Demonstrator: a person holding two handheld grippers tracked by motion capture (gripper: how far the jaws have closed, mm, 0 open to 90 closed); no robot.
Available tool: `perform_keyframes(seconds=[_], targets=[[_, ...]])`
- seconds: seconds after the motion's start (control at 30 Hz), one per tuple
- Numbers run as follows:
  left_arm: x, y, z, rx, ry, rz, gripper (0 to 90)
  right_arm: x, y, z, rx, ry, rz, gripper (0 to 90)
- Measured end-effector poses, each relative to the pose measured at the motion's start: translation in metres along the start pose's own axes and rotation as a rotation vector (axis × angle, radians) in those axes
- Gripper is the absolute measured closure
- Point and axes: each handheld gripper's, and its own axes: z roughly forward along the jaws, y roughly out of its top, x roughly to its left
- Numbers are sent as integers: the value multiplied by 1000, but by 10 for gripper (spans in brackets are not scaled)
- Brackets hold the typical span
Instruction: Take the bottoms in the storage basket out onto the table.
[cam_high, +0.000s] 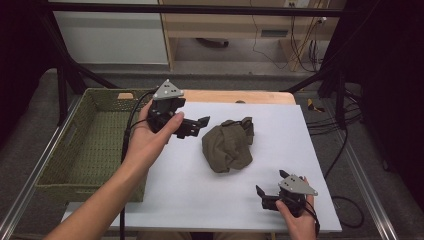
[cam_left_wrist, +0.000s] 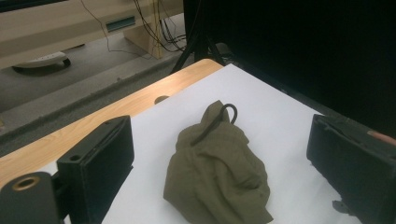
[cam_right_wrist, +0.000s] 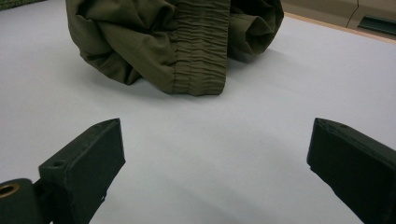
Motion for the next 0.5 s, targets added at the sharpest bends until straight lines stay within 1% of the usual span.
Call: perform_keyframes(seconds=[0.23, 0.5], targets=[[11, -8, -7, -1, 24, -3, 71, 0, 0, 0, 1, 1, 0, 44], [25, -20, -16, -2, 47, -30, 71, 0, 0, 0, 0, 2, -4, 44]])
